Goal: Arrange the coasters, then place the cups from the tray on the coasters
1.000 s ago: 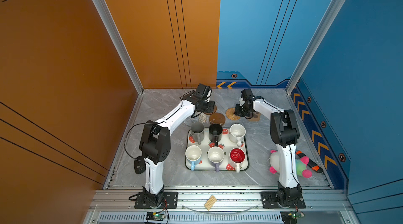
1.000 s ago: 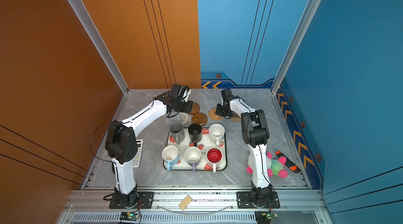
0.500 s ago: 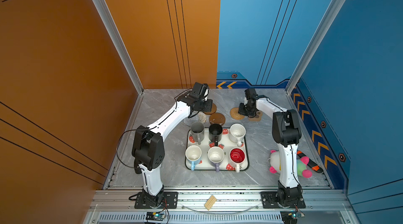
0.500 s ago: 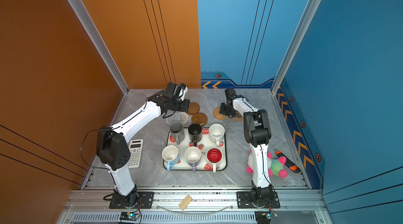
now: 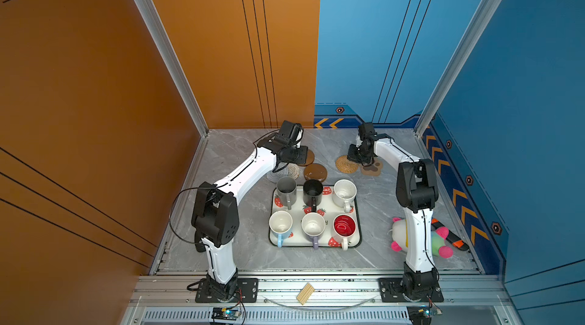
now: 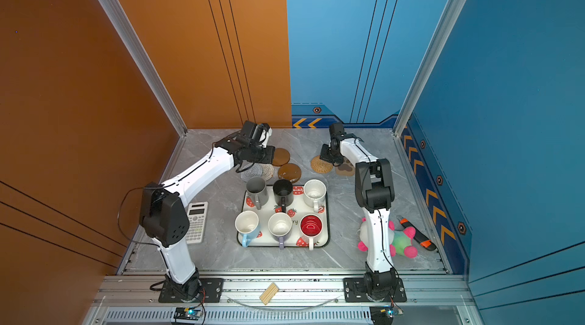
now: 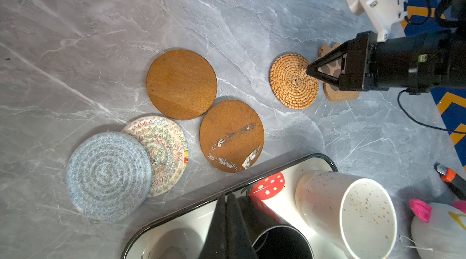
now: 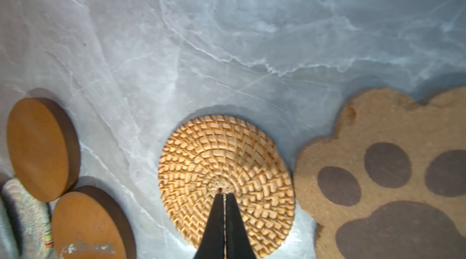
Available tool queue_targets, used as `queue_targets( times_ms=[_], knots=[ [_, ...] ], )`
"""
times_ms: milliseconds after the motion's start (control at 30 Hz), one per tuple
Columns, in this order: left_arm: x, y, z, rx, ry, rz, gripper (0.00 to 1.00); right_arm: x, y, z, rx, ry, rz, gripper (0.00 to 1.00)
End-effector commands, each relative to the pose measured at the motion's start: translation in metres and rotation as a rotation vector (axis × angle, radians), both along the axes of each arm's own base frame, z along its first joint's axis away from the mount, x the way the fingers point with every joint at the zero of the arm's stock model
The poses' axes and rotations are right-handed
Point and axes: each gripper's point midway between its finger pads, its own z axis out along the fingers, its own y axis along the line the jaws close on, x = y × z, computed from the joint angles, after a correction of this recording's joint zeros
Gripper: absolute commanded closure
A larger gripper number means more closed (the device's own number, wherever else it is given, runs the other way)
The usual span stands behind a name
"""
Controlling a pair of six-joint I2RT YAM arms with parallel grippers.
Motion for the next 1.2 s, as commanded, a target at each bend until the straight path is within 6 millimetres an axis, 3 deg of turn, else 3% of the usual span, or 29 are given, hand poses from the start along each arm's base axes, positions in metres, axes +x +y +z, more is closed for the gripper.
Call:
queue_targets(
  times_ms=[0, 200, 233, 333, 500, 567, 733, 1167],
  knots=[
    [-0.004, 0.01, -0.011, 0.05, 0.044, -0.002, 0.95, -0.001, 0.016, 0.033, 0.04, -0.047, 0.037, 0.95],
    [-0.002, 0.013, -0.048, 0.134, 0.169, -0.014, 0.73, -0.015, 0.051, 0.051, 0.097, -0.063, 0.12, 0.71],
    [-0.001, 0.011, -0.055, 0.134, 0.188, -0.019, 0.75, -0.019, 0.056, 0.05, 0.106, -0.056, 0.132, 0.65],
    [0.001, 0.003, -0.074, 0.115, 0.245, -0.034, 0.98, -0.027, 0.071, 0.045, 0.144, -0.04, 0.155, 0.59],
    [0.009, 0.005, -0.109, 0.117, 0.32, 0.001, 1.0, -0.034, 0.084, 0.034, 0.149, -0.017, 0.169, 0.63],
    [0.012, 0.008, -0.118, 0.108, 0.344, 0.024, 1.0, -0.043, 0.084, 0.018, 0.136, 0.022, 0.169, 0.68],
    [0.017, 0.002, -0.131, 0.088, 0.373, 0.018, 1.0, -0.044, 0.088, 0.002, 0.136, 0.053, 0.163, 0.81],
    [0.01, -0.007, -0.163, 0.104, 0.436, 0.008, 1.0, -0.05, 0.092, -0.019, 0.139, 0.103, 0.157, 0.82]
  ],
)
